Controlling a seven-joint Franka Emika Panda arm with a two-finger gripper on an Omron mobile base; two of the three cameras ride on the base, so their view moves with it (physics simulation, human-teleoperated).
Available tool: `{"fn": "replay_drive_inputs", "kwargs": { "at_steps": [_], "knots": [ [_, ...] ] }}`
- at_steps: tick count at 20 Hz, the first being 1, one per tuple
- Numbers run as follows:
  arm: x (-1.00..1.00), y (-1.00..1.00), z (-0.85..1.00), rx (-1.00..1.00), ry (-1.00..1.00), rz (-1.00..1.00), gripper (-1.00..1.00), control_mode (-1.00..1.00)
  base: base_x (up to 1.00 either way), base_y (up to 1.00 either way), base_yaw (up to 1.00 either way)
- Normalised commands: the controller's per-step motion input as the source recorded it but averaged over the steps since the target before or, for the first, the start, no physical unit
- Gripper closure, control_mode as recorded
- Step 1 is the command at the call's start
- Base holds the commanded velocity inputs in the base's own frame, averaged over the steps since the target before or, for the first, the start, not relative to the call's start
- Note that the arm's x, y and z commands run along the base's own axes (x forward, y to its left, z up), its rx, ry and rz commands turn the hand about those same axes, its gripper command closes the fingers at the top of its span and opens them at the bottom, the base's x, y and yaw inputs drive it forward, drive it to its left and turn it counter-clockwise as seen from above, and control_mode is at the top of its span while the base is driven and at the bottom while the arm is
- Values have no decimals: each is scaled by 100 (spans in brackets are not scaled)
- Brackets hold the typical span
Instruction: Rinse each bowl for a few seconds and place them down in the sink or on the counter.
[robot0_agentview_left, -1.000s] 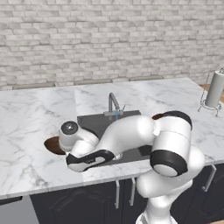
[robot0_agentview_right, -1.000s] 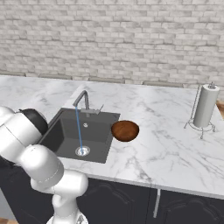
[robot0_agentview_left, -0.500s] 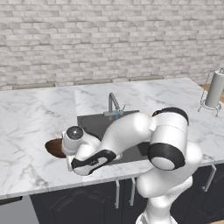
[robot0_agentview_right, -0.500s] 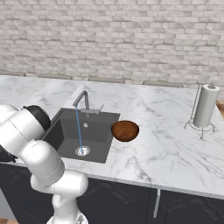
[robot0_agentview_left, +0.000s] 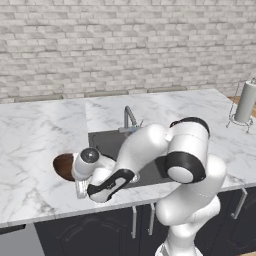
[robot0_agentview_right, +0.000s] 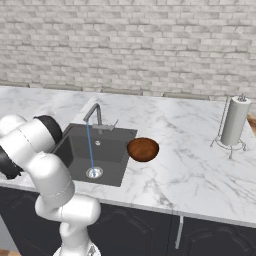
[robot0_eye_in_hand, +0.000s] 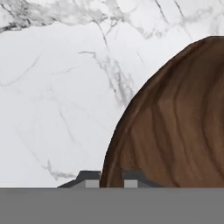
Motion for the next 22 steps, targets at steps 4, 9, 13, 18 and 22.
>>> {"fn": "replay_drive_inputs", "kwargs": {
  "at_steps": [4,9,13,18,22],
  "knots": [
    [0,16,-22,5,1,0,100,-100,0,0,0],
    [0,20,-9,2,2,0,-100,-100,0,0,0],
    [0,2,7,0,0,0,-100,-100,0,0,0],
    [-2,1,11,0,0,0,-100,-100,0,0,0],
    [-6,3,24,0,0,0,-100,-100,0,0,0]
  ]
}}
